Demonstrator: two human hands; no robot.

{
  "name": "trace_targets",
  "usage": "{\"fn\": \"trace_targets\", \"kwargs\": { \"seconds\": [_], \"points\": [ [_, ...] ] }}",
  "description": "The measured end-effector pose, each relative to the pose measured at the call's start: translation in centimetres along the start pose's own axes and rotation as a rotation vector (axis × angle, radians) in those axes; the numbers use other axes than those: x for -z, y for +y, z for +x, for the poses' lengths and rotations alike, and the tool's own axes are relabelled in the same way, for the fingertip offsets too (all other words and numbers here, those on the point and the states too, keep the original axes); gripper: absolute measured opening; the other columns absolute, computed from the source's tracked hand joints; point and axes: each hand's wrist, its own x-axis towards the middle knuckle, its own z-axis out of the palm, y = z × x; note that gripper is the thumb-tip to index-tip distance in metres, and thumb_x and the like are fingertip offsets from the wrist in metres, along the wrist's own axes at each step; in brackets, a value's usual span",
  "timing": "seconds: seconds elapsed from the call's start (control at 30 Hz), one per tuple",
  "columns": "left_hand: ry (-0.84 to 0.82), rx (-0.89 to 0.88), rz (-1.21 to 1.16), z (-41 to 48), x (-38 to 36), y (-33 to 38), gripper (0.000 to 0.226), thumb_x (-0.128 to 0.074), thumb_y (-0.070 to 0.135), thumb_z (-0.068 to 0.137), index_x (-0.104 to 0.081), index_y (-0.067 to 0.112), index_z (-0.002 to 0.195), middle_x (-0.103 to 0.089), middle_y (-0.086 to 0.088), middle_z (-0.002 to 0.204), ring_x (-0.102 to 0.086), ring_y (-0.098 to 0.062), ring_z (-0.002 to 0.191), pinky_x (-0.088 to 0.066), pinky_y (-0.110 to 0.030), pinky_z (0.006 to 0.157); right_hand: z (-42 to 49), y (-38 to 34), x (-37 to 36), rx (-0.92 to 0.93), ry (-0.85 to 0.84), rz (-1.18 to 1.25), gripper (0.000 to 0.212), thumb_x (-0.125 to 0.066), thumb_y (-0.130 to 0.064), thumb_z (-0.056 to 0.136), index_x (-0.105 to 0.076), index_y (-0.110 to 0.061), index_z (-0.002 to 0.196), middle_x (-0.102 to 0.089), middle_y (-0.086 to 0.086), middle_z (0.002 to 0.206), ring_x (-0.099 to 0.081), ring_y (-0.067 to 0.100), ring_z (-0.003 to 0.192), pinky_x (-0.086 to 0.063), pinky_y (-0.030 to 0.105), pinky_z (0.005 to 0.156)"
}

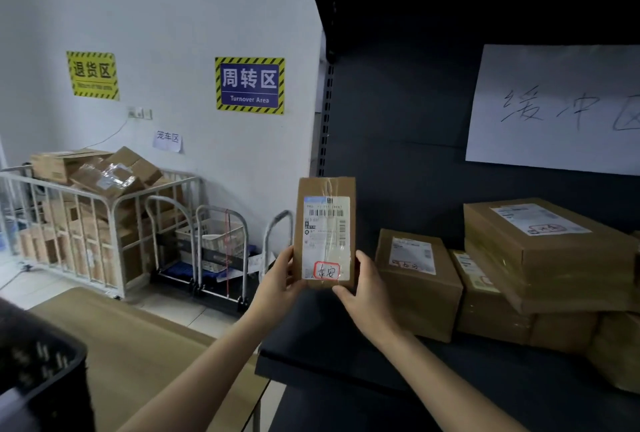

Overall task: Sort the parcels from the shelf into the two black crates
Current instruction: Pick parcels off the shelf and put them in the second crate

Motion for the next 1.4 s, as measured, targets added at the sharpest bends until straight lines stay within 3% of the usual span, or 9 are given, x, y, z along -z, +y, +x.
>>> {"fn": "trace_targets", "kwargs": {
  "seconds": [0.1,0.23,0.33,0.57,0.73,0.97,1.13,1.23,1.4],
  "points": [
    [0.041,0.046,0.163,-1.6,-0.7,-1.8,0.057,-0.061,0.001,0.085,-0.038,0.017,0.135,-0.059,0.005,0.122,-0.056,-0.009,0.114,-0.047,-0.012,0.086,-1.4,1.1,-1.3,-0.057,-0.08,-0.001,0.073,-0.066,-0.011,0.083,-0.026,-0.014,0.143,-0.041,0.002,0.143,-0.041,0.013,0.13,-0.037,0.025,0.105],
    [0.059,0.141,0.269,-2.7,-1.5,-2.9,0.064,-0.064,0.003,0.083,-0.034,0.014,0.138,-0.055,-0.003,0.132,-0.052,-0.02,0.123,-0.046,-0.035,0.101,-2.5,2.2,-1.9,-0.092,-0.144,-0.035,0.076,-0.067,-0.012,0.082,-0.023,-0.015,0.144,-0.039,0.003,0.145,-0.039,0.013,0.132,-0.034,0.027,0.108],
    [0.034,0.163,0.315,-3.1,-1.6,-2.8,0.067,-0.068,0.009,0.08,-0.034,0.016,0.137,-0.053,-0.002,0.133,-0.049,-0.018,0.125,-0.04,-0.025,0.099,-2.9,2.5,-1.5,-0.096,-0.185,-0.083,0.078,-0.066,-0.017,0.083,-0.019,-0.016,0.145,-0.037,0.002,0.146,-0.037,0.013,0.133,-0.031,0.023,0.106],
    [0.274,0.035,0.476,-4.8,-2.0,-0.5,0.079,-0.072,0.029,0.078,-0.029,0.007,0.141,-0.038,-0.009,0.142,-0.032,-0.023,0.133,-0.031,-0.031,0.105,-3.8,1.9,0.7,0.05,-0.129,-0.104,0.072,-0.06,-0.025,0.088,-0.017,-0.022,0.146,-0.033,-0.002,0.147,-0.032,0.009,0.134,-0.025,0.017,0.1],
    [0.226,-0.129,0.566,-5.4,-3.9,1.2,0.068,-0.069,0.026,0.081,-0.037,0.006,0.138,-0.044,-0.009,0.137,-0.038,-0.024,0.13,-0.033,-0.031,0.104,-4.2,1.8,4.8,0.141,0.018,-0.167,0.065,-0.053,-0.029,0.092,-0.018,-0.021,0.146,-0.023,-0.004,0.153,-0.019,0.006,0.139,-0.014,0.014,0.105],
    [0.023,-0.182,0.395,-3.9,-10.1,3.3,0.063,-0.055,0.034,0.091,-0.026,0.019,0.144,-0.037,0.002,0.146,-0.033,-0.011,0.134,-0.026,-0.02,0.103,-4.2,4.9,11.0,-0.016,0.288,-0.344,0.056,-0.051,-0.029,0.093,-0.03,-0.011,0.142,-0.032,0.005,0.147,-0.03,0.017,0.135,-0.026,0.022,0.103],
    [0.004,0.243,0.03,0.5,-13.7,4.9,0.07,-0.047,0.044,0.093,-0.014,0.017,0.149,-0.03,-0.007,0.152,-0.032,-0.023,0.138,-0.031,-0.036,0.108,-3.0,6.1,12.0,-0.231,0.206,-0.246,0.054,-0.045,-0.036,0.095,-0.033,-0.01,0.141,-0.035,0.008,0.146,-0.035,0.02,0.134,-0.032,0.028,0.103],
    [0.02,0.466,-0.191,2.5,-14.4,5.5,0.06,-0.04,0.046,0.095,-0.031,0.011,0.142,-0.046,-0.011,0.138,-0.045,-0.027,0.125,-0.037,-0.038,0.101,-2.2,6.3,12.0,-0.325,0.172,-0.168,0.055,-0.043,-0.039,0.095,-0.036,-0.008,0.139,-0.041,0.01,0.143,-0.04,0.023,0.131,-0.035,0.03,0.101],
    [0.021,0.448,-0.207,2.2,-14.2,5.7,0.044,-0.039,0.031,0.097,-0.038,0.012,0.137,-0.052,-0.01,0.129,-0.049,-0.024,0.114,-0.04,-0.036,0.094,-2.5,6.4,11.7,-0.383,0.208,-0.127,0.054,-0.043,-0.038,0.096,-0.038,-0.006,0.138,-0.048,0.012,0.138,-0.045,0.025,0.127,-0.038,0.032,0.099]
  ]
}}
